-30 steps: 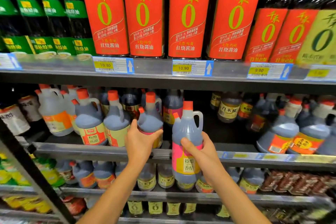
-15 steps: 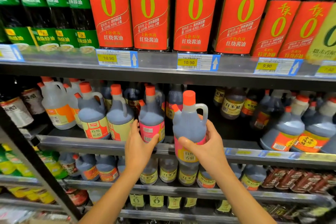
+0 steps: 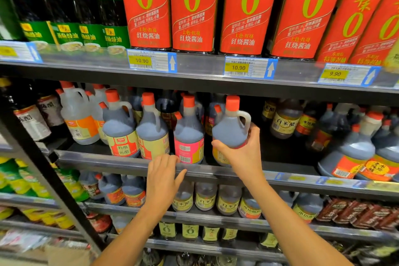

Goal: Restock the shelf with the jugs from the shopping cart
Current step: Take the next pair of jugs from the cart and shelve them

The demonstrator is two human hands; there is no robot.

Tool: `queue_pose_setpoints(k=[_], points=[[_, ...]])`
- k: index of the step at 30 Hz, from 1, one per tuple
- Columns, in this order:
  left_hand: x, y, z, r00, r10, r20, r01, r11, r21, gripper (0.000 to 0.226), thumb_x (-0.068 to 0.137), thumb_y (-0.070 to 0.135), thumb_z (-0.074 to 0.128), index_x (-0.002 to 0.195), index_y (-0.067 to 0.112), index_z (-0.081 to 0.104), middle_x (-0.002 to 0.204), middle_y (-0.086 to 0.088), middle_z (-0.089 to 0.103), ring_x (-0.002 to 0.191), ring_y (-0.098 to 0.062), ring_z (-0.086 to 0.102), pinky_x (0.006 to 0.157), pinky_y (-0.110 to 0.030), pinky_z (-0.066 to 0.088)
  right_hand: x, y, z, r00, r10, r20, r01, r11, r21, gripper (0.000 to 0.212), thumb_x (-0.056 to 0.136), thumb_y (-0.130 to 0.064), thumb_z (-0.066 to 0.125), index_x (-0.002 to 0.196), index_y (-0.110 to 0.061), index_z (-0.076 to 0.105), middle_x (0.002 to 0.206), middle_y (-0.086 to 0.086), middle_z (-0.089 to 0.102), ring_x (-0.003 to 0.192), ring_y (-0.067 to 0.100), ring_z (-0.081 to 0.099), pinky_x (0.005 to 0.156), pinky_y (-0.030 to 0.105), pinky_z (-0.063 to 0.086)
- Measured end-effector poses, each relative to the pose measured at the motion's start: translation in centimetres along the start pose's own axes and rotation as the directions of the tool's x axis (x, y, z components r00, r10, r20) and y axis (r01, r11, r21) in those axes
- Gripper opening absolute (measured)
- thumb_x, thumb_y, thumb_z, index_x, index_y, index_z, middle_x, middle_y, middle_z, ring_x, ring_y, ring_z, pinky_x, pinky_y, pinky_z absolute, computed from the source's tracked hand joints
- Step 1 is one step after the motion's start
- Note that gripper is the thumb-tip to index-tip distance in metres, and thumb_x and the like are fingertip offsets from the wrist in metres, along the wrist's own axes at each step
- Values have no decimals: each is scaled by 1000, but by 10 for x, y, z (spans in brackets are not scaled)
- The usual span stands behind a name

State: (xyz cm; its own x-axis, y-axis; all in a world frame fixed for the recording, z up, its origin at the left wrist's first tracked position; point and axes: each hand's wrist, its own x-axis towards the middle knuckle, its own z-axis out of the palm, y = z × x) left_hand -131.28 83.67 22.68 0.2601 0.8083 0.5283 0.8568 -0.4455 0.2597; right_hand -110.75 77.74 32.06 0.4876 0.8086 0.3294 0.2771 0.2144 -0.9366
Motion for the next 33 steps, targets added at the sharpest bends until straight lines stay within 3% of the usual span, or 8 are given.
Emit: queue_pose_setpoints(k=[7, 14, 17, 20, 23, 27, 30, 33], points=[[2, -2, 0, 1000, -1, 5, 2, 999, -50, 26, 82, 36, 75, 92, 21, 57, 89, 4, 55, 88, -23, 50, 79, -35, 38, 13, 20, 22, 993, 94, -75, -95, 995, -5, 93, 56, -32, 99, 127, -24, 40, 113, -14, 56, 105, 7, 62, 84, 29, 55], [2, -5, 0, 1000, 11, 24, -9, 997, -82, 23, 85, 34, 72, 91, 19, 55, 88, 3, 53, 87, -22, 47, 79, -35, 38, 16, 25, 32, 991, 109, -73, -116, 989, -96, 102, 51, -40, 100, 124, -23, 31, 129, 5, 53, 115, 18, 59, 89, 33, 54], [2, -6, -1, 999, 15, 45, -11, 997, -82, 23, 85, 33, 71, 93, 18, 56, 89, 1, 54, 88, -24, 47, 80, -37, 39, 14, 26, 33, 988, 142, -68, -149, 982, -119, 103, 54, -43, 98, 127, -25, 28, 132, 6, 51, 118, 19, 57, 93, 36, 55], [2, -8, -2, 997, 32, 68, -25, 995, -93, 23, 85, 32, 70, 96, 17, 57, 90, 0, 54, 88, -24, 47, 81, -38, 38, 8, 22, 32, 984, 169, -48, -174, 972, -158, 106, 62, -43, 95, 139, -13, 29, 134, 4, 50, 120, 16, 56, 90, 27, 52], [2, -11, -4, 994, 64, 86, -53, 991, -123, 23, 86, 29, 69, 101, 15, 58, 93, -1, 55, 91, -25, 48, 83, -38, 38, -1, 21, 22, 985, 173, 8, -163, 946, -278, 88, 74, -45, 87, 139, -13, 35, 132, 3, 54, 118, 17, 58, 89, 27, 51], [2, -13, -13, 993, 79, 90, -56, 970, -236, 30, 86, 18, 68, 113, 10, 57, 108, -7, 56, 105, -29, 48, 92, -40, 37, -20, 15, -3, 981, 151, 120, -64, 843, -534, 61, 90, -41, 74, 139, -16, 46, 133, 5, 60, 122, 23, 58, 94, 35, 50], [-5, -5, -25, 991, 128, 44, -115, 967, -229, 28, 84, 11, 67, 110, 5, 59, 114, -11, 54, 109, -31, 48, 94, -43, 41, -44, 8, -28, 976, 142, 167, 36, 647, -762, 53, 98, -37, 62, 144, -14, 51, 140, 7, 58, 126, 26, 57, 99, 40, 49], [-24, 20, -32, 976, 175, 133, -148, 971, -189, 25, 83, 12, 68, 107, 9, 62, 109, -8, 58, 101, -31, 54, 84, -45, 46, -77, 7, -61, 967, 133, 218, 128, 485, -865, 38, 100, -34, 57, 132, -15, 62, 126, 7, 66, 113, 27, 62, 91, 41, 52]])
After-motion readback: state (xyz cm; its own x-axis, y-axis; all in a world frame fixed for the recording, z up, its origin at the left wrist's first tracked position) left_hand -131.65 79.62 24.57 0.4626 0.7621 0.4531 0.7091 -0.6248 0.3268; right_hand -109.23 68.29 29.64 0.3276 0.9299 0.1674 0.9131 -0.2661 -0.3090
